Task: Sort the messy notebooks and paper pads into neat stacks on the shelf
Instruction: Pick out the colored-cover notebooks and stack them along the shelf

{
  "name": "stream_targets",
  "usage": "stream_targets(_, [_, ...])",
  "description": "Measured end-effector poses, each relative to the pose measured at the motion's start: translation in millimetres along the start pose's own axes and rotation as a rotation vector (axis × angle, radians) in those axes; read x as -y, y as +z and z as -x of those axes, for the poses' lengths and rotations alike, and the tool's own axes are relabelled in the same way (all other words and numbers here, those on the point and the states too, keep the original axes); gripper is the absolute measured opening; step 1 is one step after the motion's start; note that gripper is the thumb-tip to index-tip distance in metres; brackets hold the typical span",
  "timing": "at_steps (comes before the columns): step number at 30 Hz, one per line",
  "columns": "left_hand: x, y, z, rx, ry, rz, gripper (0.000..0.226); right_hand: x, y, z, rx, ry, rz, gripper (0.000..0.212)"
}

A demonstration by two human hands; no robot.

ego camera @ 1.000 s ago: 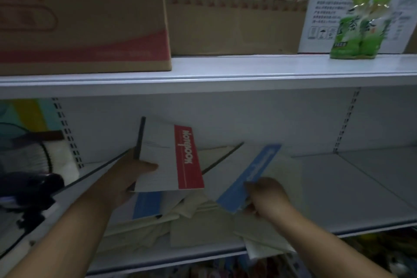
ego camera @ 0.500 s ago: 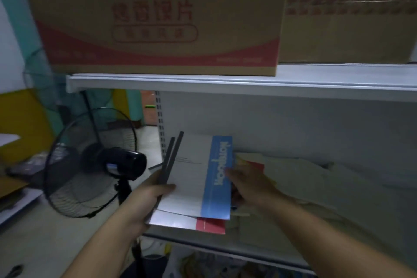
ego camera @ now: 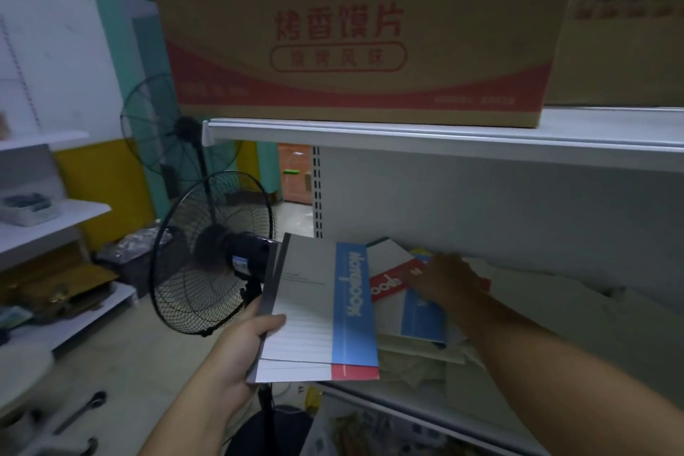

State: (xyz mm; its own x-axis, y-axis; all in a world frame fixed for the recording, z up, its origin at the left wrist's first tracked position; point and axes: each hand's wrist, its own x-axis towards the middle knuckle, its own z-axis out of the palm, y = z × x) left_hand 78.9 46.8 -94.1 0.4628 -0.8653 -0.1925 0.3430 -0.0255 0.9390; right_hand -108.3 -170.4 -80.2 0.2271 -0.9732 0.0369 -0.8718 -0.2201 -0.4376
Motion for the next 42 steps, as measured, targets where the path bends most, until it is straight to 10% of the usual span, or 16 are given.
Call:
stream_targets(6, [2.7, 4.6, 4.4, 0.014, 0.009, 0.065, 0.033, -18.3, -7.6, -14.4, -0.018, 0.054, -0.313, 0.028])
stream_targets(14, [-0.9, 23.2, -8.8, 0.043, 0.050, 0.100, 0.039, -76.4, -63.5, -10.8, -0.472, 0.114, -1.019, 0.023])
stream_targets(19, [-1.1, 61.7, -12.3, 0.144, 0.038, 0.062, 0.038, -117.5, -99.9, 15.5, -0.336, 0.155, -1.321, 0.029])
stream_targets(26, [31.6, 185.6, 10.5, 0.424, 0.128, -0.183, 0.012, -139.7, -114.2, 53.2, -0.375, 0.125, -1.134, 0.043])
stream_targets(35, [112.7, 360.4, 84.0, 0.753, -0.045, -0.256, 0.053, -303.4, -173.1, 170.3, -0.573, 0.358, -0.812, 0.072])
stream_targets(38, [143.7, 426.9, 123.0, 0.830, -0.095, -0.240, 0.039, -359.8, -195.0, 222.9, -0.495, 0.406, -0.844, 0.031])
stream_targets(42, [190.6, 500.9, 180.9, 0.947, -0.271, -0.224, 0.031, -440.9, -230.3, 283.7, -0.553, 0.477, -0.925, 0.039])
